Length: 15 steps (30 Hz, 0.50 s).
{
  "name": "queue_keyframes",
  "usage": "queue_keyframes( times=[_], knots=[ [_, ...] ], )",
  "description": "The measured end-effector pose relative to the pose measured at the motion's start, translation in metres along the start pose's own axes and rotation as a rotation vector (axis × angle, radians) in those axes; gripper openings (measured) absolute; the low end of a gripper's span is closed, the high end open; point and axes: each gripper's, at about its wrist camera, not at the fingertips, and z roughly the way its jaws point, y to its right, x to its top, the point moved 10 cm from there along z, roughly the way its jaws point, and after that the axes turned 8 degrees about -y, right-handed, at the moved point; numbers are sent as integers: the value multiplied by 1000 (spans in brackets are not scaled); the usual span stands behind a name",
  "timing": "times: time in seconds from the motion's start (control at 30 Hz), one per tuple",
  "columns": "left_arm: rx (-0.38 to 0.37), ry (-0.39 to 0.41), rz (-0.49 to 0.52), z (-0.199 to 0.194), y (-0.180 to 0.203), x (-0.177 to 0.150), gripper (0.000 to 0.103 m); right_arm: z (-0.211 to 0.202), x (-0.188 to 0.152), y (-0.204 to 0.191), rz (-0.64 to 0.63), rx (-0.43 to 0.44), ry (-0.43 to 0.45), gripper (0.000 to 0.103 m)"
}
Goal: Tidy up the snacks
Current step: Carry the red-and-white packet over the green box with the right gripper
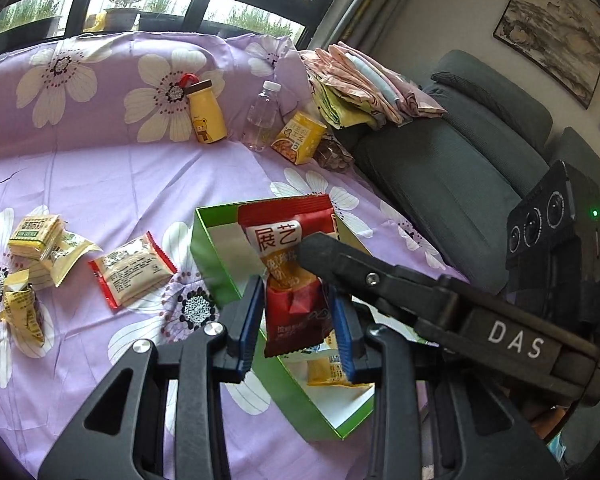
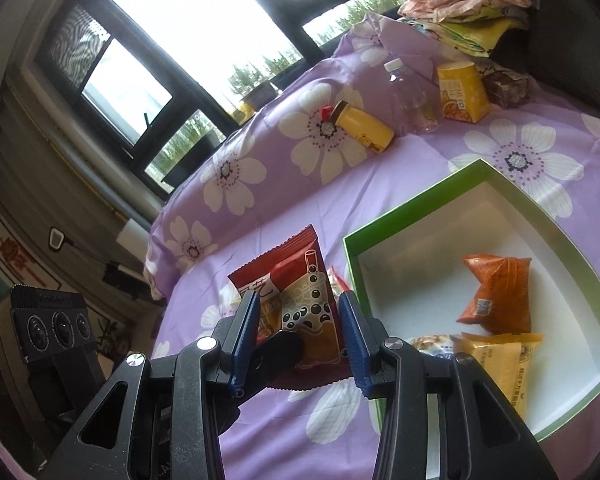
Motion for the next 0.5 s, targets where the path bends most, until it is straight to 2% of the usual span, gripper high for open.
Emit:
queue_keyframes(
  times=[0.5],
  knots=[
    [-81, -100, -25, 50, 24, -5, 32, -6, 7, 56, 101, -76, 11, 44]
  ],
)
